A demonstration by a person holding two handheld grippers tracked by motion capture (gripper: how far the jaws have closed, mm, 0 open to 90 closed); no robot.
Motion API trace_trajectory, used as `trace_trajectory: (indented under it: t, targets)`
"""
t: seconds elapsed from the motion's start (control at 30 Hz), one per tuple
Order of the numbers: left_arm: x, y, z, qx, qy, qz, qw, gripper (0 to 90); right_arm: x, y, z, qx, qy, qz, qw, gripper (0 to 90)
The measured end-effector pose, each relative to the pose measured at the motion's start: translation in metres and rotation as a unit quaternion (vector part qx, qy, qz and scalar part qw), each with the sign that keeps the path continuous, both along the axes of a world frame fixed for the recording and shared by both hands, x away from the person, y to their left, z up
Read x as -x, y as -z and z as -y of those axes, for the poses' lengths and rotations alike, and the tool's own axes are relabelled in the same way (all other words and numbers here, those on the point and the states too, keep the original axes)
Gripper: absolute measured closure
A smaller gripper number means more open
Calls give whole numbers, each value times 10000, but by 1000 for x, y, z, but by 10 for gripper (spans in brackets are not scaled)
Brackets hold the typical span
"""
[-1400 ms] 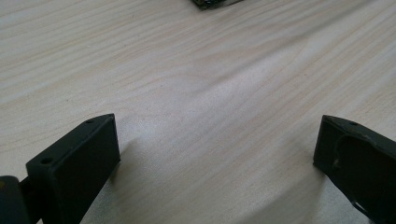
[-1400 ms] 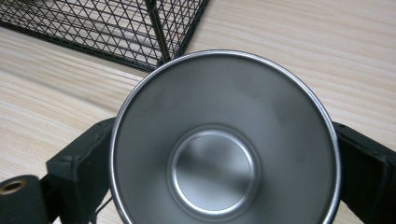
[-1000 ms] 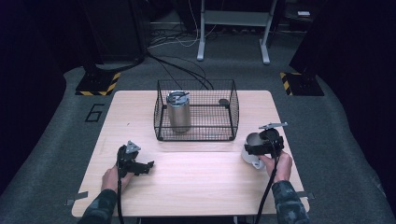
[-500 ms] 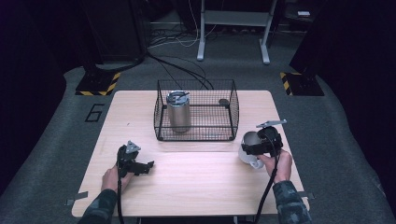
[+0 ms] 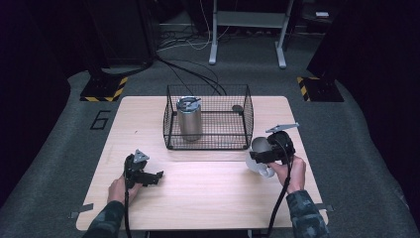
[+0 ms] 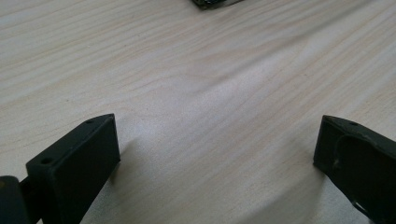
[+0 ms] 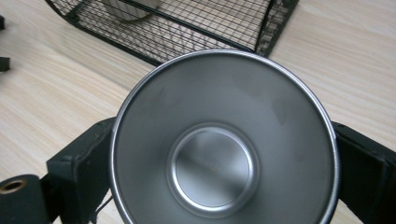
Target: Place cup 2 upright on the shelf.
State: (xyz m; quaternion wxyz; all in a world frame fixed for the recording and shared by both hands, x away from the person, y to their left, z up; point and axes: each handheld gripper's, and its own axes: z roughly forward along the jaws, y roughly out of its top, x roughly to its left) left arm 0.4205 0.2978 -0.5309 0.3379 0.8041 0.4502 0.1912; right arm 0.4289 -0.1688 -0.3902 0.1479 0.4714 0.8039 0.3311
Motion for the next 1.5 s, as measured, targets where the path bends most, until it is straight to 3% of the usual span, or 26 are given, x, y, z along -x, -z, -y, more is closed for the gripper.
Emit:
trace_trajectory:
  t: [0.5, 0.7, 1.5]
  targets:
    - [0, -1, -1, -75, 85, -30, 9999, 0, -3, -22, -27, 106, -439, 153, 9989, 54]
    - [-1, -2, -2, -137, 154, -10, 9998, 0, -7, -28, -35, 106, -512, 143, 9985, 54]
    - [-1, 0, 0, -53, 11, 14, 10000, 0, -31, -49, -54, 64, -683, 254, 9973, 54]
